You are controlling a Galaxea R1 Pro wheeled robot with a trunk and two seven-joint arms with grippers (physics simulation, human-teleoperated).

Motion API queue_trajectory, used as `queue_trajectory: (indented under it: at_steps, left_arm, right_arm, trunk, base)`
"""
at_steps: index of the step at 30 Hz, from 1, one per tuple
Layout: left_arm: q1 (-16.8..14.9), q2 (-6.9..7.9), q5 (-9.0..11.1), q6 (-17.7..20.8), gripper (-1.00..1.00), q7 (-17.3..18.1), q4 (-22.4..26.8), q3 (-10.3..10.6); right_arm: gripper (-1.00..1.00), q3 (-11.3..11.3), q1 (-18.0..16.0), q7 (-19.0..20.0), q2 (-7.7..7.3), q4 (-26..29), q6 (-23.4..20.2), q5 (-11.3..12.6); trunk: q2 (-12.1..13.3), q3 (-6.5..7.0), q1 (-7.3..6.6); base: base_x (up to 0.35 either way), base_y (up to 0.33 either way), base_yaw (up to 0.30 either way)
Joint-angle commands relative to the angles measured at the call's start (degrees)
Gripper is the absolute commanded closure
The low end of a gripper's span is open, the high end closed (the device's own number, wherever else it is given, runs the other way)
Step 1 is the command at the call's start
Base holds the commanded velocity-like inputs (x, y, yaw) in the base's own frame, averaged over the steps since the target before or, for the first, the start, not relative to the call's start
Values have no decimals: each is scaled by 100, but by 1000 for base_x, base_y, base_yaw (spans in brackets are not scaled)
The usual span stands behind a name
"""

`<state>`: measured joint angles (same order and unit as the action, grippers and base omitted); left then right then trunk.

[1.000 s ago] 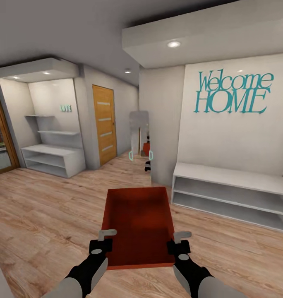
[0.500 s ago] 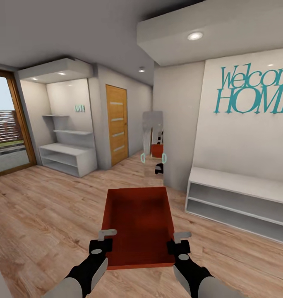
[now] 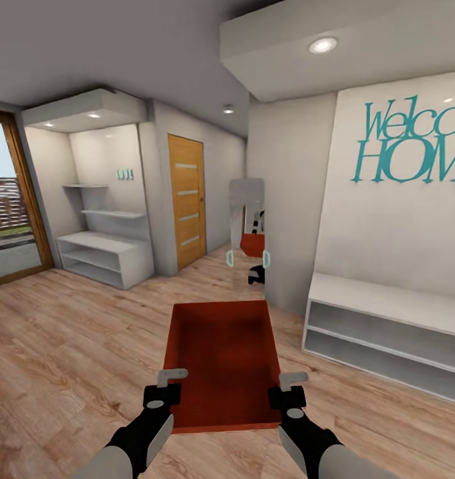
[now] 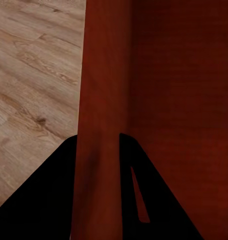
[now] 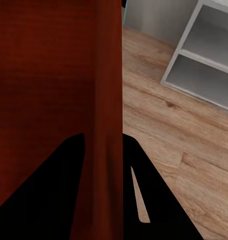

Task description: Move the two storage containers from the living room to the garage. In the garage, place one container on the floor and stack the other container on top of it (either order is fine).

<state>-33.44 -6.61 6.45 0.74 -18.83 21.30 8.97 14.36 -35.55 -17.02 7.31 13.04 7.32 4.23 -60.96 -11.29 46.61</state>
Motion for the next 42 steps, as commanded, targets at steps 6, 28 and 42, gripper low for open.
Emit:
queue_trajectory:
  at_steps: [6, 28, 42]
  left_arm:
    - [-5, 55, -65, -250, 100, -50, 23, -27]
    - [-5, 55, -65, -250, 100, -50, 23, -27]
    - [-5, 55, -65, -250, 100, -50, 23, -27]
  right_arm:
    - [100, -66, -5, 47, -1, -12, 6, 104]
    - [100, -74, -5, 48, -1, -12, 6, 103]
    - [100, -74, -5, 50, -1, -12, 6, 105]
  trunk:
    - [-6, -12, 4]
    - [-6, -16, 4]
    - [-6, -16, 4]
  base:
    - [324, 0, 56]
    - [324, 0, 267]
    - [324, 0, 278]
